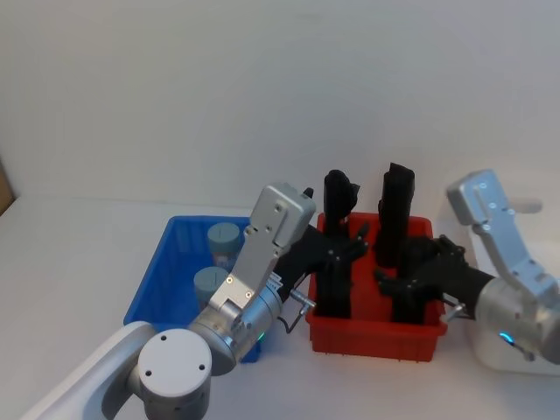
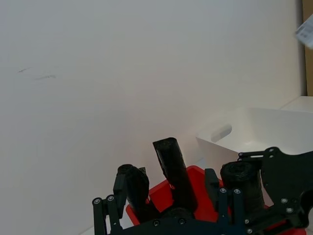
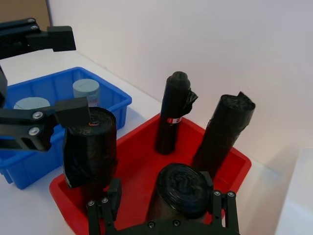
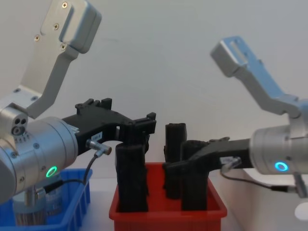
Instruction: Pick the cotton swabs from the blue box and place them into the white box.
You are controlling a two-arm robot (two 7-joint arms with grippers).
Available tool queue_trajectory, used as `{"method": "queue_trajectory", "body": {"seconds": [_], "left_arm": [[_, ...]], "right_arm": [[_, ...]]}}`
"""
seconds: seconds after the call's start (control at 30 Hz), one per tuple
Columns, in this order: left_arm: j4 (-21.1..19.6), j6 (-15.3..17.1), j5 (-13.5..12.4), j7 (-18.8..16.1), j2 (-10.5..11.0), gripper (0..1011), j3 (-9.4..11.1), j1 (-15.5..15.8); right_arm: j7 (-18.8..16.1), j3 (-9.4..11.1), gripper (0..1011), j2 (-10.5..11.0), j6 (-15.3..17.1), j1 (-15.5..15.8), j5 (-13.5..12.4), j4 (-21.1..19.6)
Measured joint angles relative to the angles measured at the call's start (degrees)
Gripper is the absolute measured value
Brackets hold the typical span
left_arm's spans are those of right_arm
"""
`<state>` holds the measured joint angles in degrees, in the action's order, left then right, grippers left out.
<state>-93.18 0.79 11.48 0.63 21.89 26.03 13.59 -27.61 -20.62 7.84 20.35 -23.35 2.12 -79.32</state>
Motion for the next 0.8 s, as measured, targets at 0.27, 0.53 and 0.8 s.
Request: {"method": "queue_trajectory", "body": {"seconds": [0.27, 0.53, 0.8], "left_arm": [[0.0, 0.0, 0.0, 0.0, 0.0, 1004, 0.0, 0.0], [0.0, 0.0, 0.0, 0.0, 0.0, 1004, 0.0, 0.0], [0.0, 0.0, 0.0, 0.0, 0.0, 1004, 0.0, 0.0]], "right_arm": [[3.2, -1.4, 1001, -2.1, 2.2, -1.1, -0.3, 2.1], [5.6, -2.2, 893, -3.4, 3.2, -1.7, -0.9, 3.4], [6.8, -2.6, 657, -4.2, 3.7, -1.9, -1.3, 4.1]]}}
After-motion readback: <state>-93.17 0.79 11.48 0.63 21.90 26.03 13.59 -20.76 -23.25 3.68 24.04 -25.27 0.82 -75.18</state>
